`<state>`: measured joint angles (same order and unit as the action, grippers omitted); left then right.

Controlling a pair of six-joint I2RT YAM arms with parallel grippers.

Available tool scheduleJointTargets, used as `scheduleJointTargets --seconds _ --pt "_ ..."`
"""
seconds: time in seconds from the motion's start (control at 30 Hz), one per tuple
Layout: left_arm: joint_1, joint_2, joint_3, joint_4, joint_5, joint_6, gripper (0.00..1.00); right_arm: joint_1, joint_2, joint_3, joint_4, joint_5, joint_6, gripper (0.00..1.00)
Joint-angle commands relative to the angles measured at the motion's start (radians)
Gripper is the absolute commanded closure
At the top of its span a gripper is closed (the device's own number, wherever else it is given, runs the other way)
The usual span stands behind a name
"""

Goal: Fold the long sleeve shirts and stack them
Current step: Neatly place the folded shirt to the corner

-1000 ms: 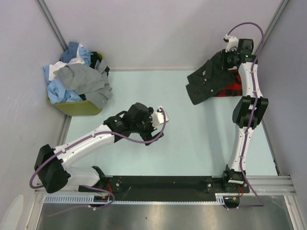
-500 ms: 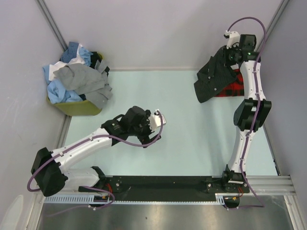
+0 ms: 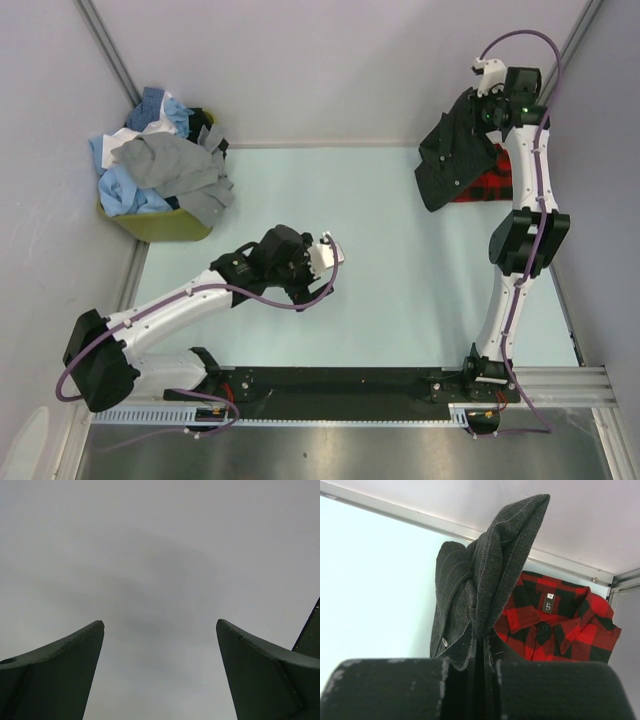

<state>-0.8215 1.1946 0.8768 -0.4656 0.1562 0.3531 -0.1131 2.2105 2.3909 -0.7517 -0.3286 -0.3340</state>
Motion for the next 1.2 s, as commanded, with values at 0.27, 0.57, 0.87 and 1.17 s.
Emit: scheduleJointTargets --seconds 0.27,0.57,0.87,1.17 --pt "0.007 0.01 0.007 -0.001 0.005 0.021 0.01 -0.082 -0.055 0.022 0.093 -0.033 -0.071 1.0" --pt "0.008 0.017 0.03 -0.048 -0.007 0.038 0.0 -0.141 -0.008 -0.091 0.258 -0.095 -0.128 1.0" --pt "0.013 0.042 0.033 -0.068 0.023 0.034 0.01 -0.243 0.073 -0.102 0.434 -0.19 -0.151 1.0" --pt "0.024 0.095 0.105 -0.131 0.028 0.038 0.01 -0.278 0.132 -0.28 0.736 -0.259 -0.161 0.72"
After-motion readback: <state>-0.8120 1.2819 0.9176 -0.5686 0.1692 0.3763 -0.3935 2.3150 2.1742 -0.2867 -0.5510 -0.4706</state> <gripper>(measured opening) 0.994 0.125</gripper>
